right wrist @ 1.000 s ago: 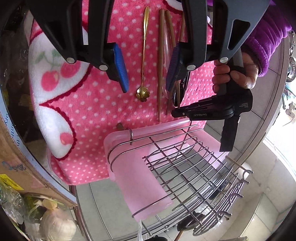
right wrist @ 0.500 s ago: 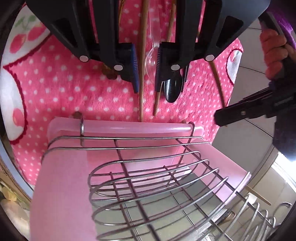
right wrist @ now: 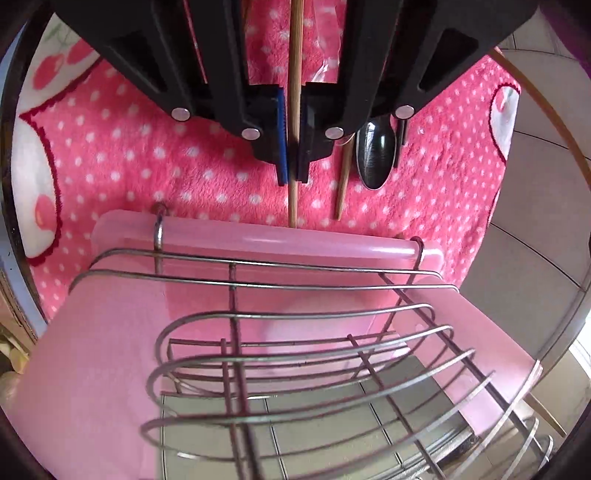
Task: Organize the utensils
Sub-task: 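Lift the chopstick with the left tool while the right tool carries its chopstick over the cup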
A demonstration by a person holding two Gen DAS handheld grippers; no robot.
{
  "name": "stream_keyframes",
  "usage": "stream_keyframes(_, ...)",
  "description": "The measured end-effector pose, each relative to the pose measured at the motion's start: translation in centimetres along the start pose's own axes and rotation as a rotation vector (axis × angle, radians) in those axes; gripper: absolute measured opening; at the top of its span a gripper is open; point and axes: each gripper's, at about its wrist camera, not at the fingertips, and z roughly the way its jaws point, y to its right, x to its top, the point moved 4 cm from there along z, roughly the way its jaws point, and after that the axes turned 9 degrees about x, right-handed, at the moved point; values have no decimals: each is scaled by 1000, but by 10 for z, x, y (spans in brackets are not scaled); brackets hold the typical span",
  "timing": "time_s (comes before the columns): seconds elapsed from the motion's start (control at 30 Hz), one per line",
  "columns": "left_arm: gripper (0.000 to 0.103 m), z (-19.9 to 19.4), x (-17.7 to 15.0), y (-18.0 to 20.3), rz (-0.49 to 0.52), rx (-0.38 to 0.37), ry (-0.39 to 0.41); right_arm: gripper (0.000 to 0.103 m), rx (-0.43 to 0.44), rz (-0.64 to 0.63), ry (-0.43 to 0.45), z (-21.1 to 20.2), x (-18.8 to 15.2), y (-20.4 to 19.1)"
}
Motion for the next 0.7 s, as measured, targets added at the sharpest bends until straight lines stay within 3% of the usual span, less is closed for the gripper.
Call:
stream_keyframes(0.17,4,-28,2,13,50,15,77,6,66,40,76,-42,-17,3)
stream_keyframes(0.27,4,-40,3,20,72,19,110,6,148,78,153,-71,-24,10)
stream_keyframes(0.7,4,-87,18,36,94,29,219,6,205,26,410,-175,-18,-5)
